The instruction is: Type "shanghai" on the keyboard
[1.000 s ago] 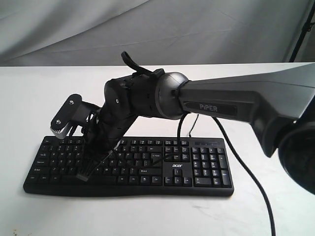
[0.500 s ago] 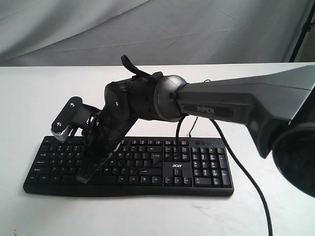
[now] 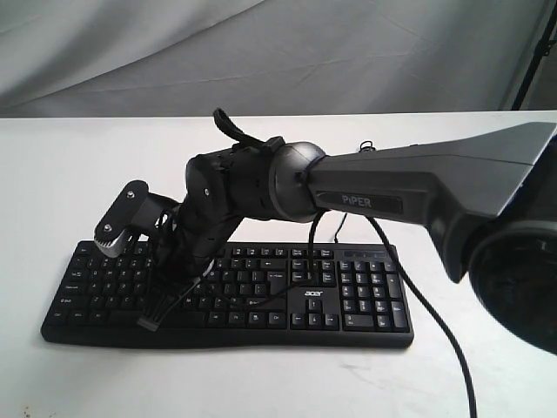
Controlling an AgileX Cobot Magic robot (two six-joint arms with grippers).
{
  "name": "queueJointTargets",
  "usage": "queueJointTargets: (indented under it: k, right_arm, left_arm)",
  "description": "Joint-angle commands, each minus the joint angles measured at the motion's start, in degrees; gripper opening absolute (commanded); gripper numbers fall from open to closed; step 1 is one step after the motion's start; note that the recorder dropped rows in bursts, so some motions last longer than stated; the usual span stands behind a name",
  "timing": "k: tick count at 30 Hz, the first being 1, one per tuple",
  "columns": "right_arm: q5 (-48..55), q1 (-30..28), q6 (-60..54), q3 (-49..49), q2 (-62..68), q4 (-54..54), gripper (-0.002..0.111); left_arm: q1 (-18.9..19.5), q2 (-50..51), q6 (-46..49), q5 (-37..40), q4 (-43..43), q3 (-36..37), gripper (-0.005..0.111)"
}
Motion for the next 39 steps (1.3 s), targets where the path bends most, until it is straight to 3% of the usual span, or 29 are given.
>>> queueJointTargets:
  k: [1, 39]
  right_arm:
    - [-0.6, -0.5, -0.3, 0.1, -0.1, 0.6, 0.000]
    - [-0.3, -0.5, -0.3, 0.1, -1.0, 0.4, 0.000]
  left_arm:
    - [-0.4, -0.1, -0.2, -0.3, -0.1, 0.1, 0.000]
    - [-0.4, -0.1, -0.2, -0.3, -0.1, 0.1, 0.000]
